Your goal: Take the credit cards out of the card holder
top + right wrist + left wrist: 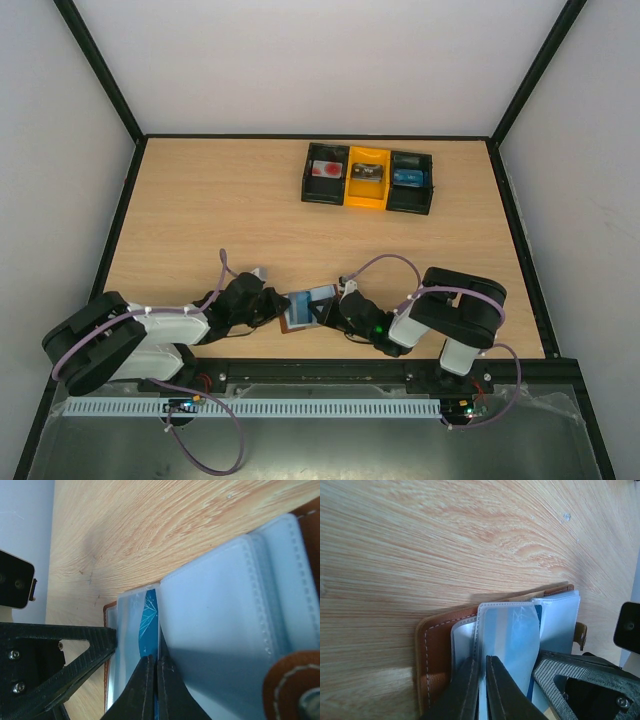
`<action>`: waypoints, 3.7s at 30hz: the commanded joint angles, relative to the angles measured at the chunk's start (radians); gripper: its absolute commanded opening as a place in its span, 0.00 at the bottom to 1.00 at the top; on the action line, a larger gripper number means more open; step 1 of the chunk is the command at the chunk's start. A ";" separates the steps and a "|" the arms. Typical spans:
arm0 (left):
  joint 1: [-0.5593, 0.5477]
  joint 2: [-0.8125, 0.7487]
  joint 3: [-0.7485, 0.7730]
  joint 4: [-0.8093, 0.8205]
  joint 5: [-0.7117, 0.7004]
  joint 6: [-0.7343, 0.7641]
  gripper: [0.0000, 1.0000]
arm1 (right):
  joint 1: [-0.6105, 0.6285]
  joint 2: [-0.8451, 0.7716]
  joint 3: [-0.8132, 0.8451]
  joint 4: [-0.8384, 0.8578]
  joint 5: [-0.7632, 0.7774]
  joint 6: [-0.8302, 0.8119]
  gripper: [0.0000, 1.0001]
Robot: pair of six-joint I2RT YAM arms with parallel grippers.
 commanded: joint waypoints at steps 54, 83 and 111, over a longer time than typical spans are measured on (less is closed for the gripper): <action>-0.013 0.006 0.114 -0.166 0.045 0.096 0.11 | -0.002 -0.094 -0.029 -0.160 0.006 -0.036 0.15; -0.010 0.114 0.078 -0.208 -0.026 0.108 0.06 | -0.058 -0.222 -0.135 -0.148 0.062 -0.037 0.02; 0.047 -0.474 0.248 -0.295 0.136 -0.134 0.69 | 0.034 -0.805 -0.031 -0.402 0.184 -1.104 0.02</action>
